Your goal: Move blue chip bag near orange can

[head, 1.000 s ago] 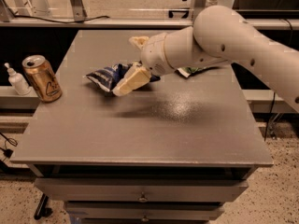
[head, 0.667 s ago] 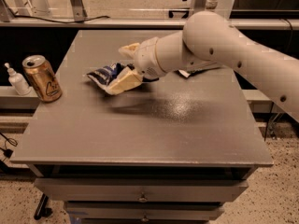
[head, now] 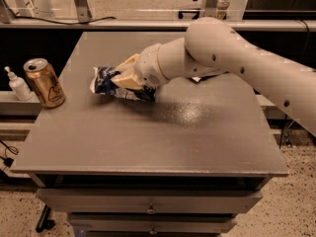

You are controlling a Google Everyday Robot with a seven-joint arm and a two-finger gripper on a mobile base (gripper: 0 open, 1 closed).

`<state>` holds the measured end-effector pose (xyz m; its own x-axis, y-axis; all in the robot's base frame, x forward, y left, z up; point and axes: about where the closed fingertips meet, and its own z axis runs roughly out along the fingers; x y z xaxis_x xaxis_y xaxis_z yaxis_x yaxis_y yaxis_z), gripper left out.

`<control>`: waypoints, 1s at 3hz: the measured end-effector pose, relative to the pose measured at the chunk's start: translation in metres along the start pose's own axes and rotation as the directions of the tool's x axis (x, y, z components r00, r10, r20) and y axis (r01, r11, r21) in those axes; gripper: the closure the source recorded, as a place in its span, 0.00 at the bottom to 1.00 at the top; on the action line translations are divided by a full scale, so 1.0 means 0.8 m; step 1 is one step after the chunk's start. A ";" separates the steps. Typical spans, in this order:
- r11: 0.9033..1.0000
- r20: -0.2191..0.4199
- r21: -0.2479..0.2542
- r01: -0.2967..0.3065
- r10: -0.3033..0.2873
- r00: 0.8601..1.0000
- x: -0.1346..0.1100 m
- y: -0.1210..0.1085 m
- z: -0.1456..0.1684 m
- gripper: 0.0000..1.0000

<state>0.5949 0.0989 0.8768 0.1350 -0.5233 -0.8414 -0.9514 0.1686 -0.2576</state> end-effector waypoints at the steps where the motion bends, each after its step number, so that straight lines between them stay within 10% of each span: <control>1: 1.000 0.013 0.015 0.020 -0.020 1.000 -0.012 -0.014 0.001 0.94; 3: 0.996 0.073 0.035 0.086 -0.089 0.993 -0.065 -0.040 0.018 1.00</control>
Offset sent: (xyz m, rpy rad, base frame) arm 0.0392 0.0272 0.0573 0.0577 -0.1315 0.0204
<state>0.6222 0.1328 0.9223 0.2387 -0.4736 -0.8478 -0.9260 0.1521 -0.3457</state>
